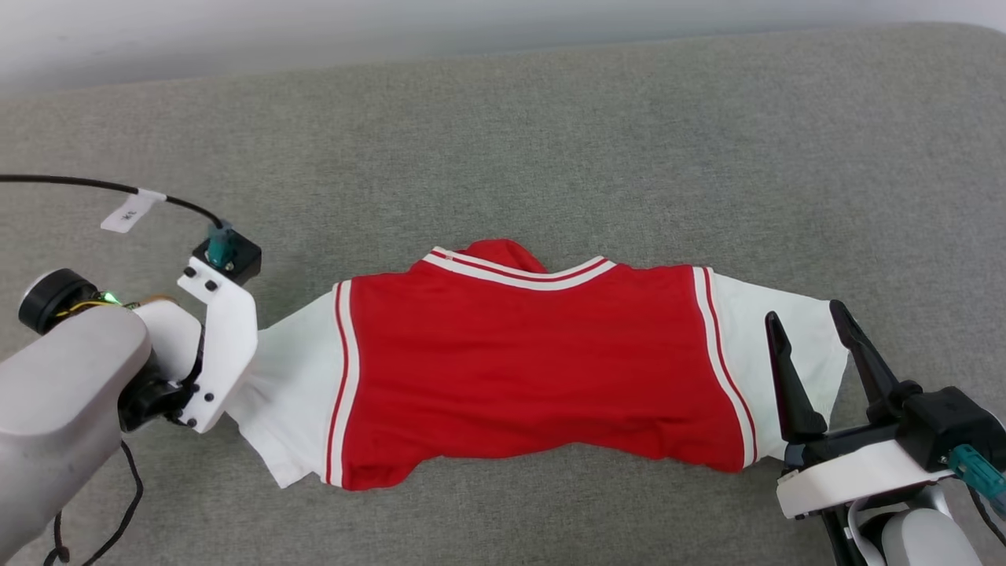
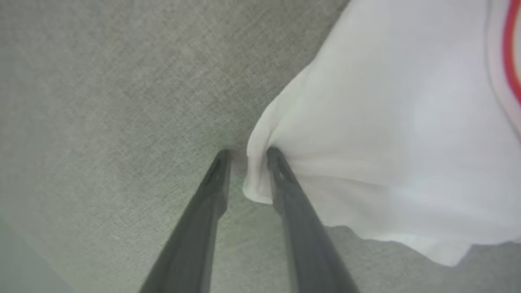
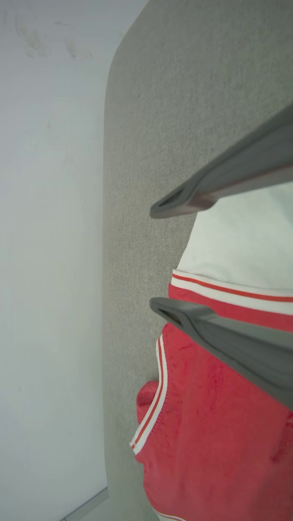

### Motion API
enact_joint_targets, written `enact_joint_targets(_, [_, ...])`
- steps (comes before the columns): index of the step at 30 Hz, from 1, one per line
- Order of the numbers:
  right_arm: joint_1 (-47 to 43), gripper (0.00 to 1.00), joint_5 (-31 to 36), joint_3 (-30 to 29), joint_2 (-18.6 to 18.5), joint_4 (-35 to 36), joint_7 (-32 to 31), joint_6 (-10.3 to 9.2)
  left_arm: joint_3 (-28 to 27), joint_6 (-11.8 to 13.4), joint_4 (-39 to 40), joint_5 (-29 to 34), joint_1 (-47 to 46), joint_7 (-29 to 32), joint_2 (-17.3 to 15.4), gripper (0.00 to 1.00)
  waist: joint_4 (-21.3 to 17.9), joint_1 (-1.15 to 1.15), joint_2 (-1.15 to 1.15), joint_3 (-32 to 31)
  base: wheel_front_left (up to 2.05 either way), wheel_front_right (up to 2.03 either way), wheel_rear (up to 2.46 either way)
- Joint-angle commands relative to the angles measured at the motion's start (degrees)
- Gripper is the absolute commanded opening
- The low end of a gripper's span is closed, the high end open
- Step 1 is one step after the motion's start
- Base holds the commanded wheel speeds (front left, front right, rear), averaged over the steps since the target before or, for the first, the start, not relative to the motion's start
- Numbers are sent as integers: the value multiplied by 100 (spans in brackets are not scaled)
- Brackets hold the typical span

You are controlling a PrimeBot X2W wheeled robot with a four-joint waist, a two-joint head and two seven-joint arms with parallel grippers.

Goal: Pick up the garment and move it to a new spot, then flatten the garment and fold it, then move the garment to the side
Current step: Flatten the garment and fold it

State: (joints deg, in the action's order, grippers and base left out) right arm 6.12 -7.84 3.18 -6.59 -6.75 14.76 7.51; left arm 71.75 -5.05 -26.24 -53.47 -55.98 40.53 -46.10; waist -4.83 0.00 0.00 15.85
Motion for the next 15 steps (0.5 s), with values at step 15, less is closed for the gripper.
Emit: enact_joint_targets(15, [-97, 100, -71, 42, 20, 44, -43, -4, -164, -47, 526, -297, -501, 781, -375, 100, 10, 0, 0, -157, 0, 0, 0])
